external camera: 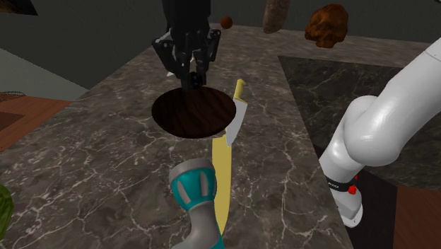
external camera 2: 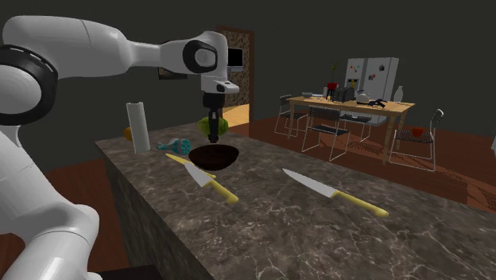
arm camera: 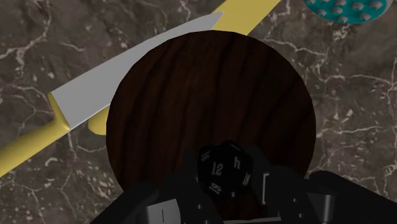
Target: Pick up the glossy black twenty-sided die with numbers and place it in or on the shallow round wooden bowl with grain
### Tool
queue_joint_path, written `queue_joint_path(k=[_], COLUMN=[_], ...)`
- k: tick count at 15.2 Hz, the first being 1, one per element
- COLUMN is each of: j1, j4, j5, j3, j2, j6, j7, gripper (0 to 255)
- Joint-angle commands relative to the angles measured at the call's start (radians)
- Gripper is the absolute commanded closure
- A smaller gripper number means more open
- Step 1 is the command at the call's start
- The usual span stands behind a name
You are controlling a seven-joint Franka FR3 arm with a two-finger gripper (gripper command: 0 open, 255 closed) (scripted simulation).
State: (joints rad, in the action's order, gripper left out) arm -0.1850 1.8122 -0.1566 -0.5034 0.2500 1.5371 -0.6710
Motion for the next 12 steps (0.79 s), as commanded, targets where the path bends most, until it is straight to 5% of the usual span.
queue_joint_path(k=[1, 12], j1=[-0.002, -0.005], j4=[0.035, 0.119], j5=[-0.004, -0.011], j3=[-0.001, -0.004], j2=[0.008, 0.020], j6=[0.028, 0.101], j7=[0.003, 0.011], gripper=[255, 255])
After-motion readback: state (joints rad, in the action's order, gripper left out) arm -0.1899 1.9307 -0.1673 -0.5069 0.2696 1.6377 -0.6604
